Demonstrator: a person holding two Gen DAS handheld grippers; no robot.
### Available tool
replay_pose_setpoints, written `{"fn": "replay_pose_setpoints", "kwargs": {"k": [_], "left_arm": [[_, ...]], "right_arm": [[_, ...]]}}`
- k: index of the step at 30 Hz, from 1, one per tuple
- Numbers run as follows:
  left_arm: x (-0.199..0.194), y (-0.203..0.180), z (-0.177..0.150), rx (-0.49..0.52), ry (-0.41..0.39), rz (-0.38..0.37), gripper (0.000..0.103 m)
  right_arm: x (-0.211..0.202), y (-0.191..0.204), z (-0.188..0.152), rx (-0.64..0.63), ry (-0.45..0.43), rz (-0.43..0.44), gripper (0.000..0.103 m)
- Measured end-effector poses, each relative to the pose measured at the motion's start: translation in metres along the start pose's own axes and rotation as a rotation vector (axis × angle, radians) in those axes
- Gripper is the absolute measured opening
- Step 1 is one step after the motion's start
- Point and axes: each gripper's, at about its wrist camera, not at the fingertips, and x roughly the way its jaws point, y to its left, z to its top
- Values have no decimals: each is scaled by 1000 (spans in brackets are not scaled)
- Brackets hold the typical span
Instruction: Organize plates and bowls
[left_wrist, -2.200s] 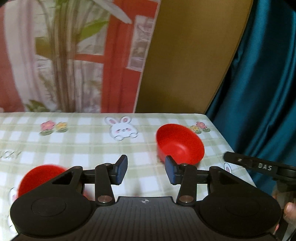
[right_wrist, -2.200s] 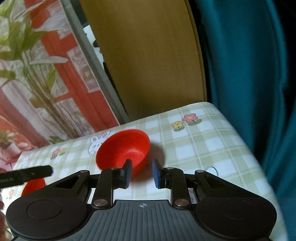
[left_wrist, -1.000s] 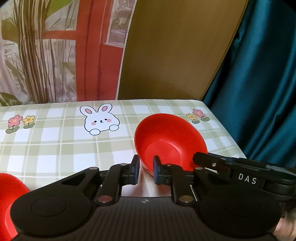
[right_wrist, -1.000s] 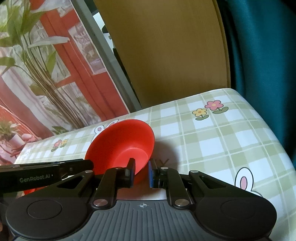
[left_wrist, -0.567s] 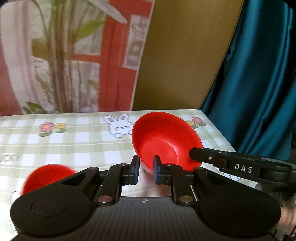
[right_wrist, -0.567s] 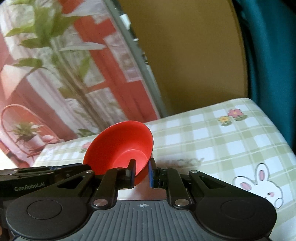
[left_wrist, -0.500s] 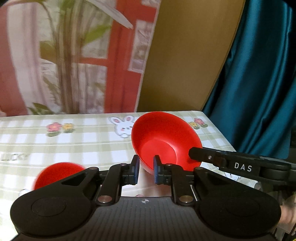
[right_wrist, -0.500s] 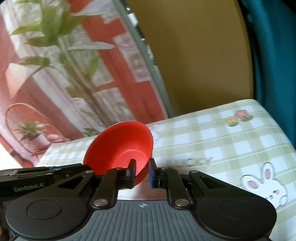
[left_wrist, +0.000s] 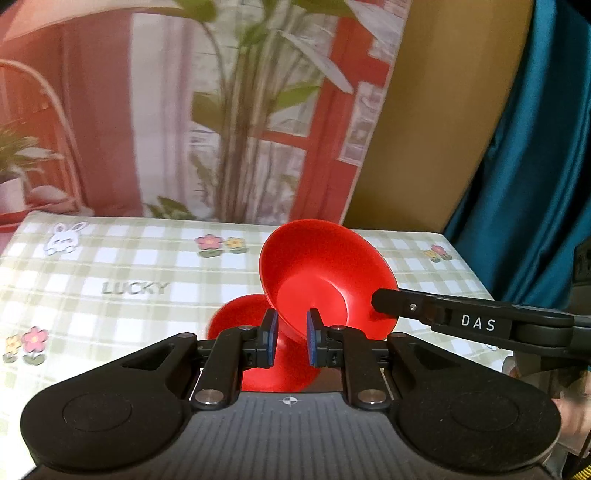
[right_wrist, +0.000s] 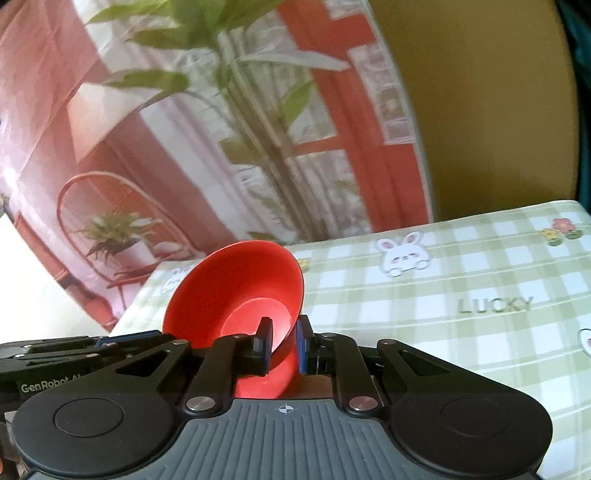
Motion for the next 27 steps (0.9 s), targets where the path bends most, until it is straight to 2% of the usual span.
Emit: {"fn": "replay_pose_setpoints", "kwargs": {"k": [8, 20, 27], "left_arm": [[-11, 28, -2, -28, 2, 20, 17], [22, 38, -21, -52, 68, 9, 17], [35, 41, -25, -62, 94, 15, 17]], "right_arm": [[16, 23, -13, 3, 47, 10, 14], [41, 11, -28, 27, 139, -44, 14], [49, 5, -30, 35, 147, -50, 14]]}}
